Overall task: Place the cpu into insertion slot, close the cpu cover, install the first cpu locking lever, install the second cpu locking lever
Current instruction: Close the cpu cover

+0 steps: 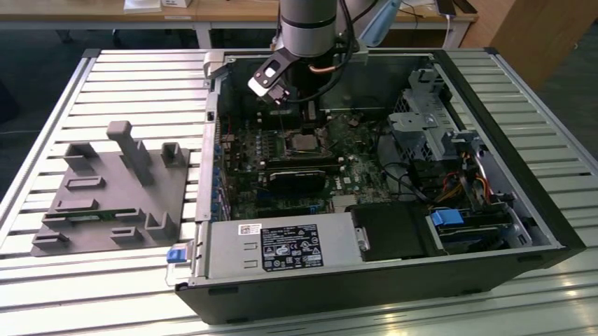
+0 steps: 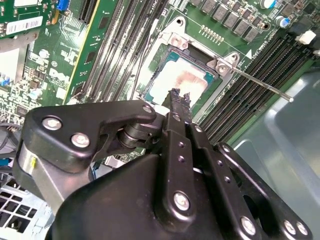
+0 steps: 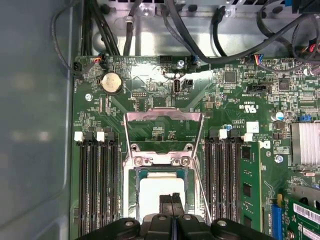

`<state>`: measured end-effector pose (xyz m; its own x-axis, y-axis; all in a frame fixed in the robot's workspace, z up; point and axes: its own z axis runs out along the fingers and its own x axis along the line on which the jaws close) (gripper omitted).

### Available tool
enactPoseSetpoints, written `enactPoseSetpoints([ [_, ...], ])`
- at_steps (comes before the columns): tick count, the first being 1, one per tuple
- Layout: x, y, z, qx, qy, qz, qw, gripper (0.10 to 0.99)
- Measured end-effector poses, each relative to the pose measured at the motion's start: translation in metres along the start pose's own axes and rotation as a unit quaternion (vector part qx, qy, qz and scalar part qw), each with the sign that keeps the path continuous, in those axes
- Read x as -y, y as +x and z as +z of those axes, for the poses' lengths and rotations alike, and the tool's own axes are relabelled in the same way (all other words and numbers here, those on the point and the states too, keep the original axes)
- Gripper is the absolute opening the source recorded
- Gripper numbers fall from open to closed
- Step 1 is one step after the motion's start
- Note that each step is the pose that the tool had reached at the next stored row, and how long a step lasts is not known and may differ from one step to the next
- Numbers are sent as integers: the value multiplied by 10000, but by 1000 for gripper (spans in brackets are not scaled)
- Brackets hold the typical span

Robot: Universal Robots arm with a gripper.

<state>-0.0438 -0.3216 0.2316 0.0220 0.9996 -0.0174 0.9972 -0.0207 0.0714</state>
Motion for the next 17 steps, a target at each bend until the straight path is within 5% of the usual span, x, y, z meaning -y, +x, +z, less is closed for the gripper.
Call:
enactPoseSetpoints([
  [17,-12,-46,1,1,0,0,10000,106],
])
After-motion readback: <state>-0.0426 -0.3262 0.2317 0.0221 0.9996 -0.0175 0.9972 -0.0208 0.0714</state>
